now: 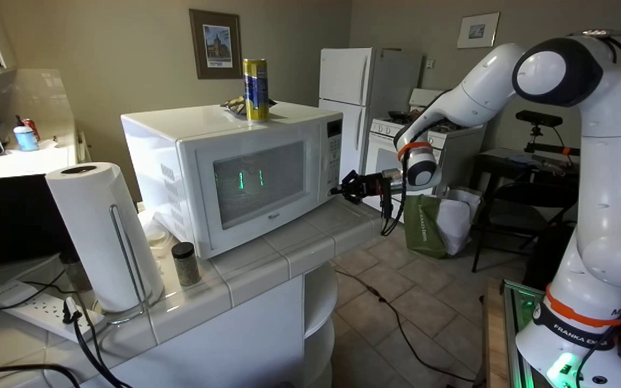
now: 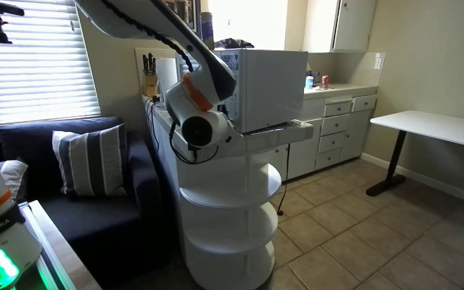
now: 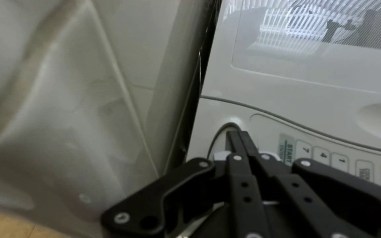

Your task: Press the button on the bottom right to open the microwave door

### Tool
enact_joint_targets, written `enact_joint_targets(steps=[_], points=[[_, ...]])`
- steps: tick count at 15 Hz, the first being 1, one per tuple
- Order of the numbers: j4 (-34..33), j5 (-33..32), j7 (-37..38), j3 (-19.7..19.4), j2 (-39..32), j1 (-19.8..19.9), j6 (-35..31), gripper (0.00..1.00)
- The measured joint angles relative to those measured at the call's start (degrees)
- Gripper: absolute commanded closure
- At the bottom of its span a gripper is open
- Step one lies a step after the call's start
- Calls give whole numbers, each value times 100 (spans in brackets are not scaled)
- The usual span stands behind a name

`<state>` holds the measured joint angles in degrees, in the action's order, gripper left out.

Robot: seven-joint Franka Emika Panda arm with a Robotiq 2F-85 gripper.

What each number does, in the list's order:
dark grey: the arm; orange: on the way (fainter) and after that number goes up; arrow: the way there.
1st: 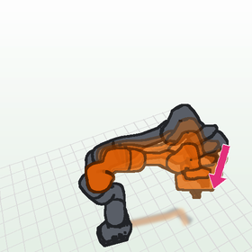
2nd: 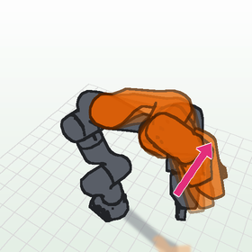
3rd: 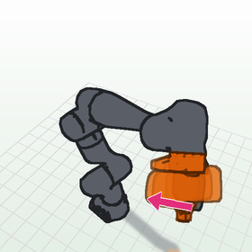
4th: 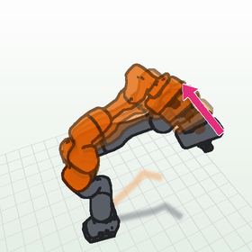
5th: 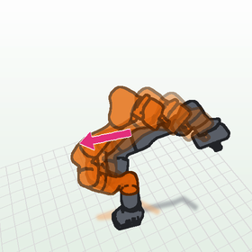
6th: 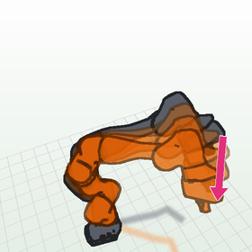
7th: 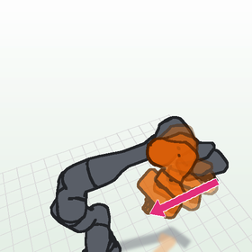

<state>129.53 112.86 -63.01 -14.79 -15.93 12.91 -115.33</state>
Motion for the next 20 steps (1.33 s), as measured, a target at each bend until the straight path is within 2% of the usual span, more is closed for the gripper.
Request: enact_joint_targets(steps=[7, 11, 13, 15, 20], points=[[-49, 16, -54, 0, 40, -115, -301, 100], [-193, -468, 25, 1, 141, -216, -778, 100], [-305, -927, 323, 4, 188, -264, -1024, 100], [-431, -1596, 952, 20, 224, -310, -1123, 100], [-499, -3911, 2857, 19, 591, -373, -766, 100]])
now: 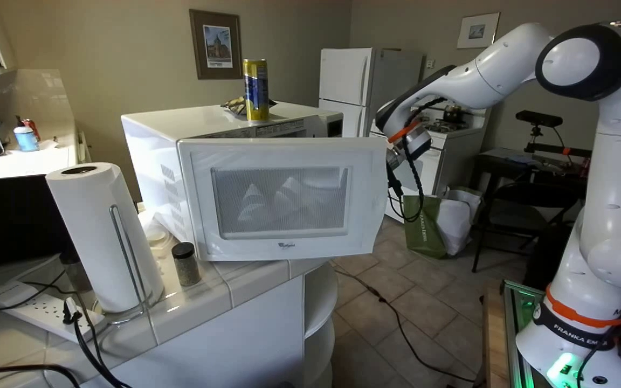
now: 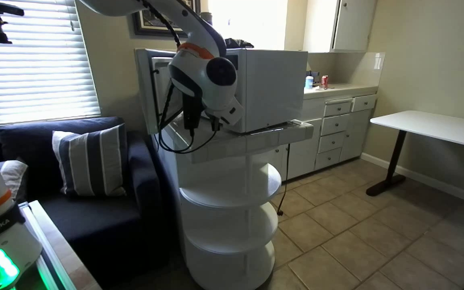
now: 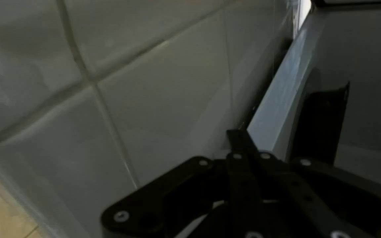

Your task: Press the button on the bottom right to open the microwave door

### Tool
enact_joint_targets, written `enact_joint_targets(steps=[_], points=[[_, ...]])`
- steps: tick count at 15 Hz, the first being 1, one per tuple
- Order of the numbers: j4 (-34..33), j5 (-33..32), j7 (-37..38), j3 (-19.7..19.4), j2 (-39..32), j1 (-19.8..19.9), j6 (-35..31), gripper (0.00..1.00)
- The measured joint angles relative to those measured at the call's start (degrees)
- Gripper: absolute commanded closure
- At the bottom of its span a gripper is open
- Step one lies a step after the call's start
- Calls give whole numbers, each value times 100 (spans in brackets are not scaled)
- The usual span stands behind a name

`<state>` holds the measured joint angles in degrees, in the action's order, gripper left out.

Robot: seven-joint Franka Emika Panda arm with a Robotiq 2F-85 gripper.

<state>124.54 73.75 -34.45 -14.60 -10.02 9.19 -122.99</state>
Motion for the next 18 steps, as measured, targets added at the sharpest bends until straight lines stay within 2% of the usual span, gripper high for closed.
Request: enact_joint_targets(steps=[2, 4, 8, 12, 15, 18], points=[[55, -946, 534, -132, 273, -120, 246, 74], [120, -1870, 949, -211, 636, -210, 488, 60], [137, -3624, 1676, -25, 1722, -147, 1178, 29], [-70, -4651, 2032, 338, 2767, -188, 1764, 1], [-448, -5059, 2042, 660, 3208, -368, 1876, 0], [-925, -5508, 2053, 965, 3333, -570, 1852, 0]])
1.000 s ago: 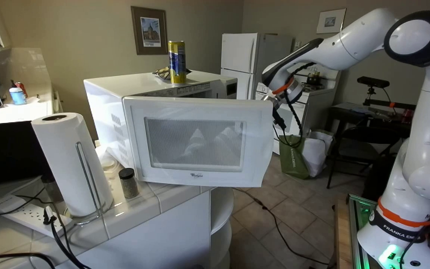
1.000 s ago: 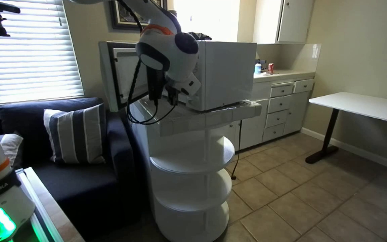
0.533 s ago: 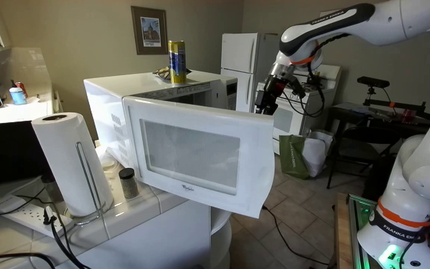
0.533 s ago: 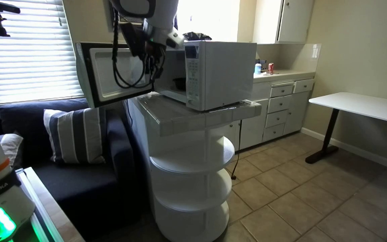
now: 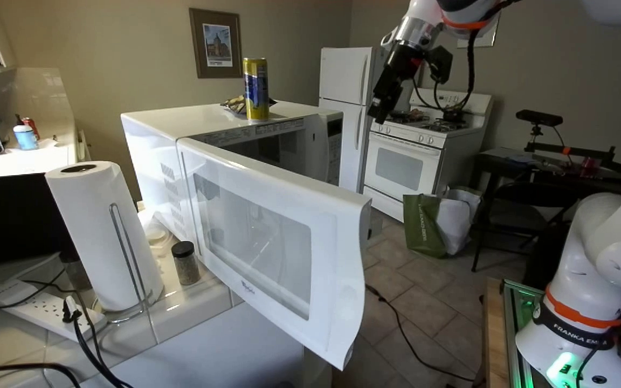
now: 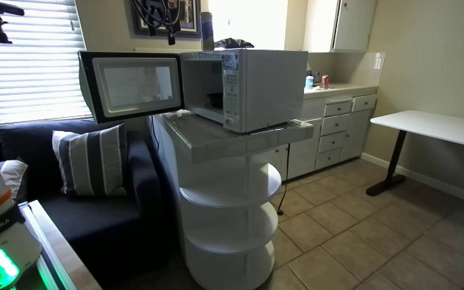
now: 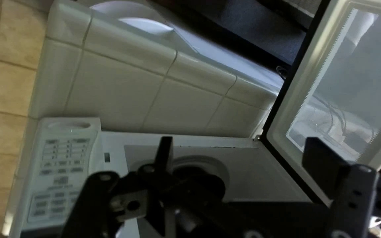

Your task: Press the button on the bottom right to open the microwave door

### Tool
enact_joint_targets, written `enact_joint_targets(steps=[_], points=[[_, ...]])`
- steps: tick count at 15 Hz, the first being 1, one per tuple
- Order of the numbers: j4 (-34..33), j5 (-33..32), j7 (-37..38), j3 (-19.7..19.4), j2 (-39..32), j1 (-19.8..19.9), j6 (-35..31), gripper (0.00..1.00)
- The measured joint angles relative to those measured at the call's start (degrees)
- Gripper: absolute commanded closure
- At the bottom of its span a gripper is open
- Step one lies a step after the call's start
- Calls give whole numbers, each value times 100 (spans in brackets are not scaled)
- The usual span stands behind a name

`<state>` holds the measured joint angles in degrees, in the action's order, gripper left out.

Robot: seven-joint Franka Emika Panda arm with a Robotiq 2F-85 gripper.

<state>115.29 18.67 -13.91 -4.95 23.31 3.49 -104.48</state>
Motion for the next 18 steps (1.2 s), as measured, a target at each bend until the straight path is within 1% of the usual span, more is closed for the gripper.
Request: enact_joint_targets(steps=[1, 2, 7, 18], points=[[-154, -173, 0, 94, 1, -45, -99, 0], [-239, -201, 22, 121, 4, -89, -123, 0], [-218, -201, 21, 35, -35, -109, -123, 0], [-218, -201, 21, 34, -35, -111, -123, 0]])
